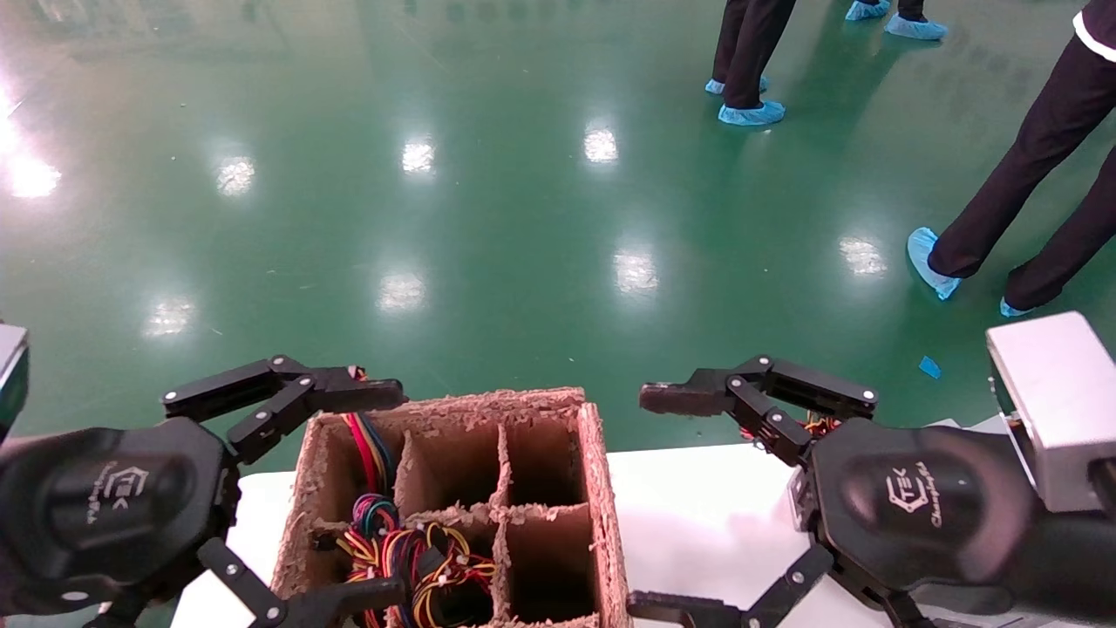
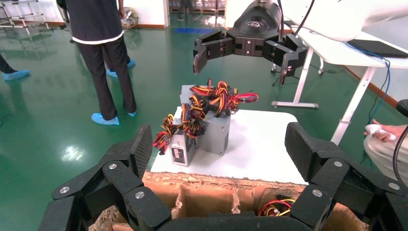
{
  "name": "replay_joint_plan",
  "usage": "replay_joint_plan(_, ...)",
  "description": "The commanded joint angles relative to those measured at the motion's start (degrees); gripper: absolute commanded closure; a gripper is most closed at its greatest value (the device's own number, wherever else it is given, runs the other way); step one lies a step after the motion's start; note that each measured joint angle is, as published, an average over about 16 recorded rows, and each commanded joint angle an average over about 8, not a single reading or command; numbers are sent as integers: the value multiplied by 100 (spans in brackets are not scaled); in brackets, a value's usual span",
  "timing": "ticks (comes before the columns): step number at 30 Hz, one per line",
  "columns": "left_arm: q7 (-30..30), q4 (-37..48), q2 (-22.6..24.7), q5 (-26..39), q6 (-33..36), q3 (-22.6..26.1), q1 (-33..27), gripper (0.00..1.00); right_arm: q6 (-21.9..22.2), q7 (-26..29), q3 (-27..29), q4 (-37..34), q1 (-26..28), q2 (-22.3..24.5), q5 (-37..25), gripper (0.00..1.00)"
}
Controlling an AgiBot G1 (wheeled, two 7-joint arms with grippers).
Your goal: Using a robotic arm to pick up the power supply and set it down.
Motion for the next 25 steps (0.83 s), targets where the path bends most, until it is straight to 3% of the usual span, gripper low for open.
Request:
replay_joint_plan(1, 0, 0, 0, 0, 0, 0, 0, 0, 14, -6, 24, 0, -29, 0, 0, 0)
replay_joint_plan(25, 0, 0, 0, 0, 0, 0, 0, 0, 64, -21, 110, 7, -134, -1, 20, 0)
